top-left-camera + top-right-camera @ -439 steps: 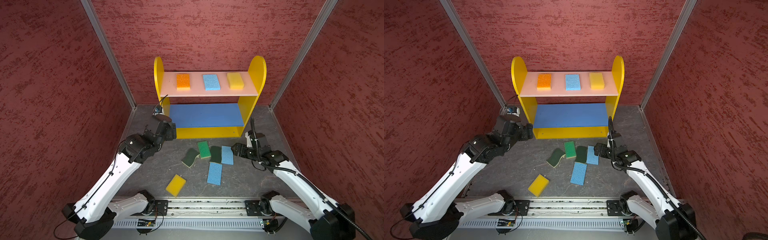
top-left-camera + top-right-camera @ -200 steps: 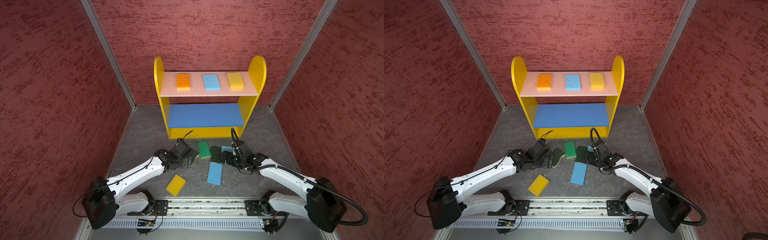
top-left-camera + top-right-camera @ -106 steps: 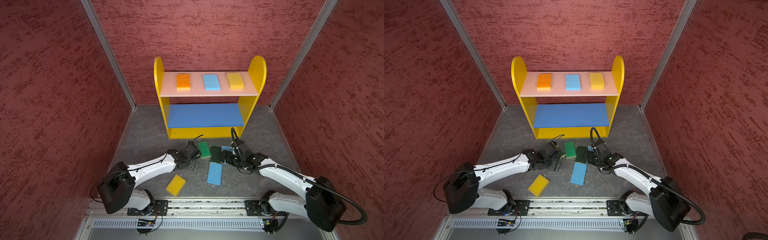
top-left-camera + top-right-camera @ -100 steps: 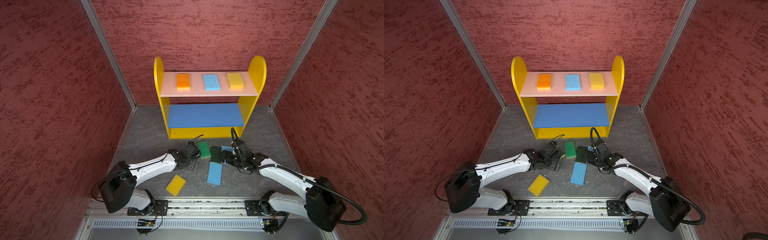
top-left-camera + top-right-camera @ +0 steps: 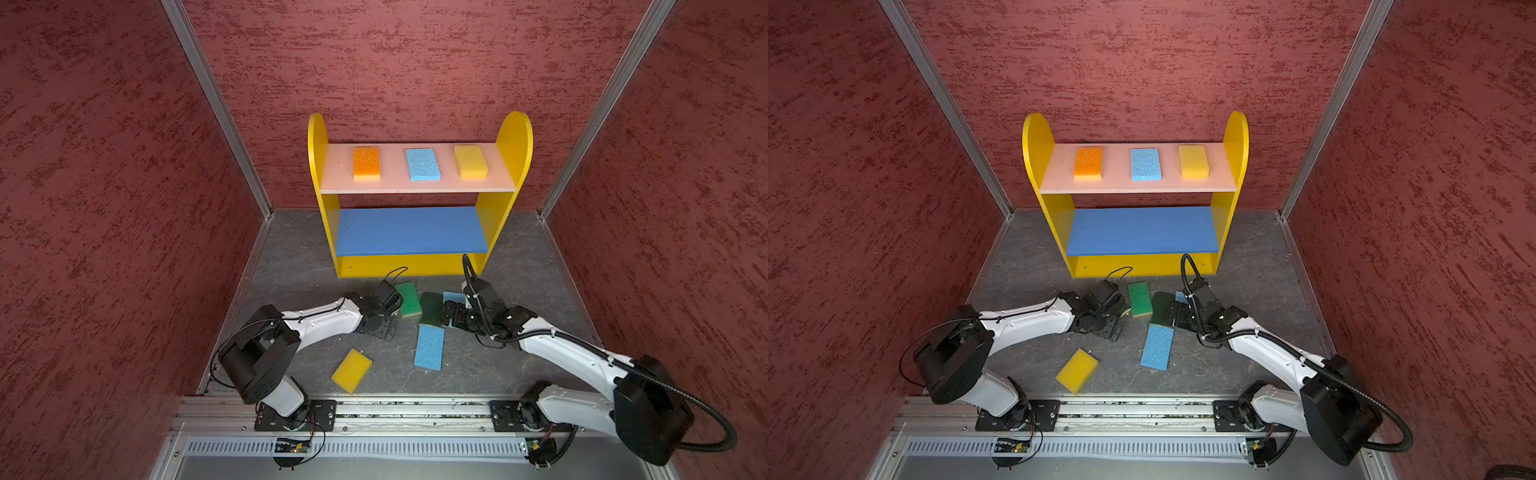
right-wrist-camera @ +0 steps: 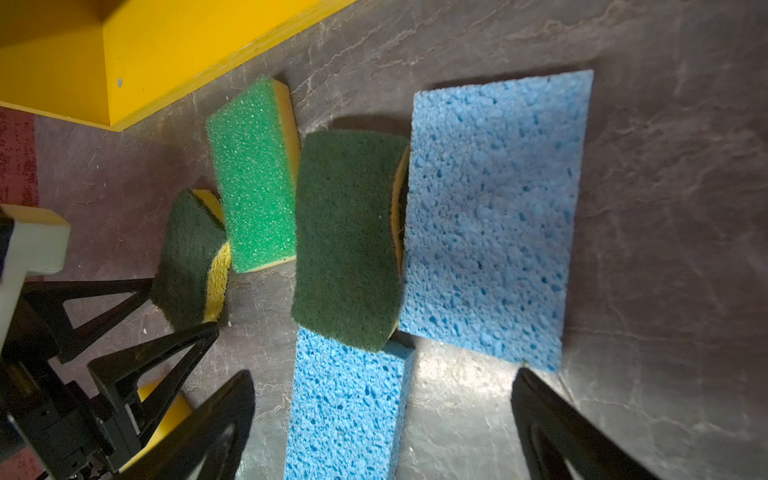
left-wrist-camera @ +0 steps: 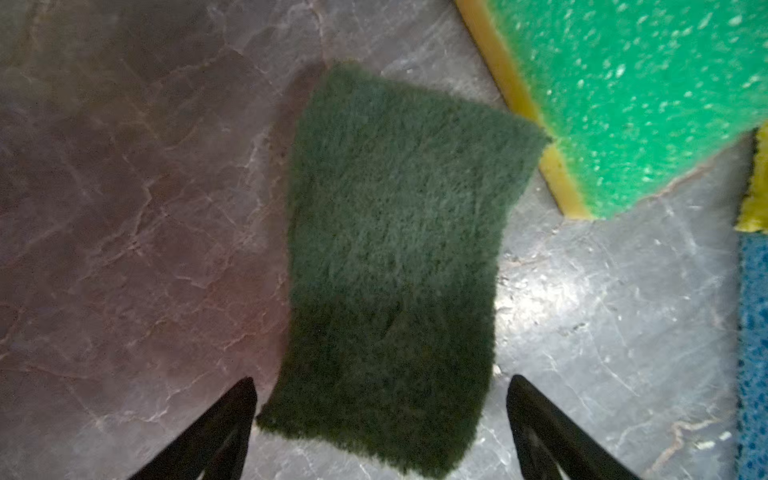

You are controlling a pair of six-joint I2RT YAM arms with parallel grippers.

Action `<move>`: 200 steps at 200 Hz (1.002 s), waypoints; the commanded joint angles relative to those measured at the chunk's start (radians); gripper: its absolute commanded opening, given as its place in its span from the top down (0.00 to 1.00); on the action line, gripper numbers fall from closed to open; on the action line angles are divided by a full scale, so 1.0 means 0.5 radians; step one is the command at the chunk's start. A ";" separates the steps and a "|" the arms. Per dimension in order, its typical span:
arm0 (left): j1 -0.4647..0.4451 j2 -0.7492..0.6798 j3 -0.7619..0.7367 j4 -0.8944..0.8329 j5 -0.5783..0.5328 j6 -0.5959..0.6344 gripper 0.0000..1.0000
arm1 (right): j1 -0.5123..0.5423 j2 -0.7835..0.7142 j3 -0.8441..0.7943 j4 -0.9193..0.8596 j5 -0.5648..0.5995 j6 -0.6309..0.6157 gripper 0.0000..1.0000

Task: Place and organize the cleaning sponges onto the shelf
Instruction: 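Close the left gripper on the dark green scouring sponge, then carry the green scouring sponge with the left gripper onto the blue shelf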

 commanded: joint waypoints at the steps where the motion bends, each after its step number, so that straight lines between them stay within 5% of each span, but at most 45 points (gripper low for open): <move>1: 0.011 0.021 0.022 0.048 -0.034 -0.011 0.08 | 0.004 0.006 0.048 0.019 0.074 -0.048 0.03; 77: 0.027 0.005 0.010 0.064 0.008 -0.049 0.27 | 0.004 0.008 0.068 -0.011 0.089 -0.084 0.02; 200: 0.043 -0.623 0.216 -0.099 -0.299 -0.339 0.30 | 0.001 -0.072 0.072 -0.047 0.101 -0.145 0.02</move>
